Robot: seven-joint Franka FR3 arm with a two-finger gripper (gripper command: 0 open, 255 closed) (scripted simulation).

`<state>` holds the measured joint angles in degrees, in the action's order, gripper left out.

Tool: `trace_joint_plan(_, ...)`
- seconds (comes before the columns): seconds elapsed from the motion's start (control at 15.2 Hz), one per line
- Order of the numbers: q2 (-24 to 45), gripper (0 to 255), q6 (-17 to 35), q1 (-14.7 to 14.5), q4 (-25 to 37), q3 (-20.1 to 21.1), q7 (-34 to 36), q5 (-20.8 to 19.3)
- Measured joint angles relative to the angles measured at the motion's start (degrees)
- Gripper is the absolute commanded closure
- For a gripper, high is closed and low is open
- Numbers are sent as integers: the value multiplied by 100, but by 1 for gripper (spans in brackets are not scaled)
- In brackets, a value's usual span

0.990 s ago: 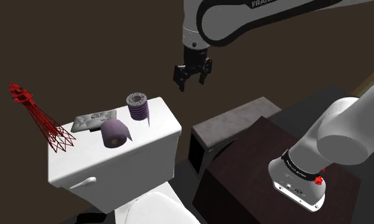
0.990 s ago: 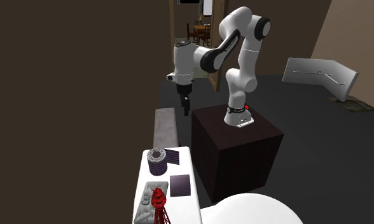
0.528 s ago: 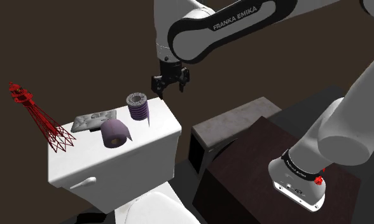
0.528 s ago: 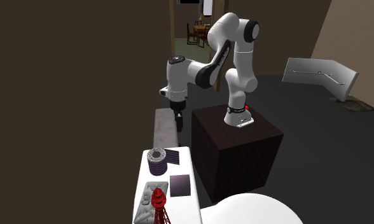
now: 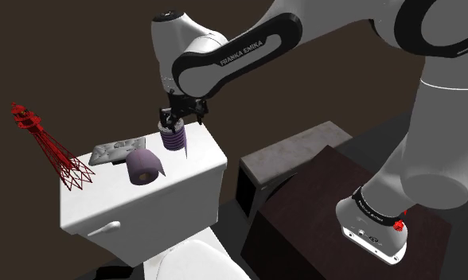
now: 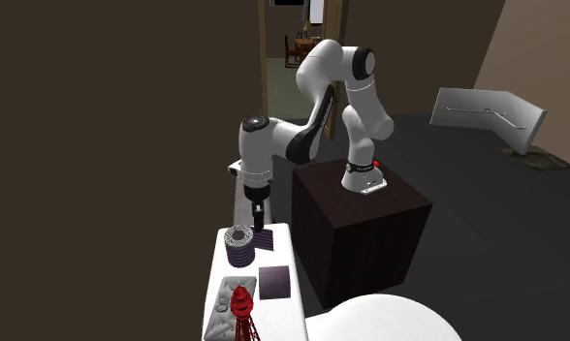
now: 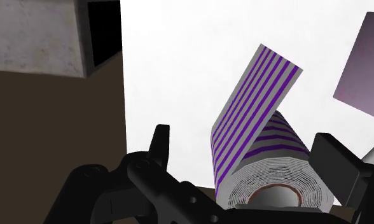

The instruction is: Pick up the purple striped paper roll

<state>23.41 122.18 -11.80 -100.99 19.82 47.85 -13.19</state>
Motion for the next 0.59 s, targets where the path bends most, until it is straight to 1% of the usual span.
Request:
trace_joint_plan(0.07,137,0,-35,-55,163,-19,55,-55)
trace_joint_plan(0.2,291,0,15,-108,262,-45,117,-121)
trace_joint_plan(0.59,552,0,336,-162,184,-108,221,-245)
